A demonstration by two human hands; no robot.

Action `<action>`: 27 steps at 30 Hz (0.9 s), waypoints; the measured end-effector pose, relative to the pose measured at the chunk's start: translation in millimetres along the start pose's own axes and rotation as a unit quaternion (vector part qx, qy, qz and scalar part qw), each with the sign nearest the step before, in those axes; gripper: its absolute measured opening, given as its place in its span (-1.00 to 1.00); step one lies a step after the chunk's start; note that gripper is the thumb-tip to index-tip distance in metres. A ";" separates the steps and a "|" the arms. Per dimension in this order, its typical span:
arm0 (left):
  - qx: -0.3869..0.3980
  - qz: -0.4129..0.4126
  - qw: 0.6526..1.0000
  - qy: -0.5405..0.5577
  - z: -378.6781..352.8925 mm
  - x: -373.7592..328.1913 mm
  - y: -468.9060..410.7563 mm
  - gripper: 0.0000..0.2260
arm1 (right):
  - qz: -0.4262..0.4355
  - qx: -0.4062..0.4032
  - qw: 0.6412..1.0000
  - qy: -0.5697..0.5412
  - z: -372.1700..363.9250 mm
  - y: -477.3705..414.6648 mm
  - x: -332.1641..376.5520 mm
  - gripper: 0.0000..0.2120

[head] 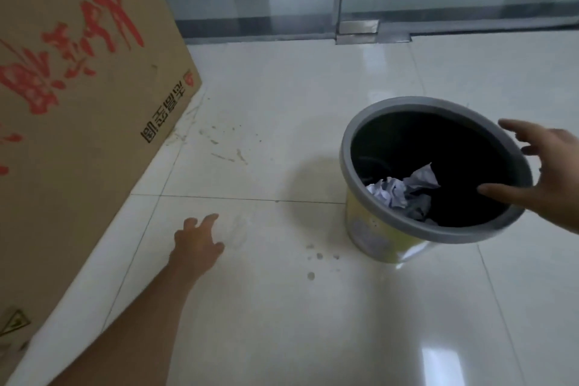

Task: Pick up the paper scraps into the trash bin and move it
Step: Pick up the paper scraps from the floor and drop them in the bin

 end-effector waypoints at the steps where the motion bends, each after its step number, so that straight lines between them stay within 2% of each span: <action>1: 0.018 0.001 1.000 -0.011 -14.8 4.4 0.3 -0.37 | 0.004 -0.010 1.000 -0.002 -3.0 2.0 -3.6 -0.04; 4: 0.042 -0.028 0.998 -0.031 -46.4 0.9 0.5 -0.34 | -0.035 0.009 0.999 -0.019 -6.7 3.7 -37.7 -0.12; 6: 0.049 -0.046 0.997 -0.044 -60.6 -7.7 -3.0 -0.38 | -0.074 0.013 0.997 -0.028 -11.6 -6.3 -86.1 -0.01; 8: 0.028 -0.059 0.997 -0.041 -68.7 -13.0 -7.5 -0.51 | -0.083 0.006 0.996 -0.041 -12.3 -14.9 -121.5 0.06; 12: 0.016 -0.087 0.995 0.036 -71.0 -15.1 -14.8 -0.87 | -0.079 0.008 0.994 -0.078 -2.6 3.3 -77.3 -0.10; 14: -0.005 -0.060 0.991 0.122 -47.5 -32.4 -14.4 -0.90 | -0.086 -0.014 0.991 -0.099 3.0 6.2 -54.8 -0.15; 16: -0.055 -0.070 0.976 0.196 -4.7 -65.2 -6.9 -0.89 | -0.087 -0.031 0.989 -0.111 9.5 5.5 -42.3 -0.21; 19: -0.114 -0.144 0.951 0.249 69.3 -135.6 12.6 -0.88 | -0.114 -0.042 0.984 -0.132 12.4 7.1 -32.1 -0.28; 22: -0.136 -0.247 0.927 0.246 116.2 -210.1 47.0 -0.90 | -0.155 -0.042 0.975 -0.154 11.8 10.6 -33.4 -0.28; 25: -0.095 -0.349 0.905 0.225 123.6 -270.4 80.5 -0.93 | -0.184 -0.049 0.965 -0.182 18.8 12.7 -28.9 -0.28; 27: -0.048 -0.379 0.893 0.237 117.3 -296.4 96.4 -0.90 | -0.185 -0.051 0.963 -0.189 24.5 16.0 -26.1 -0.29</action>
Point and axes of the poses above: each hand's wrist, its own y-axis away from the middle knuckle, its own z-axis out of the back of the hand, x = y × z, the point moved 1 cm from there along -y, towards the middle knuckle, and after that the axes turned 1 degree about -y, right-handed, at the moved point
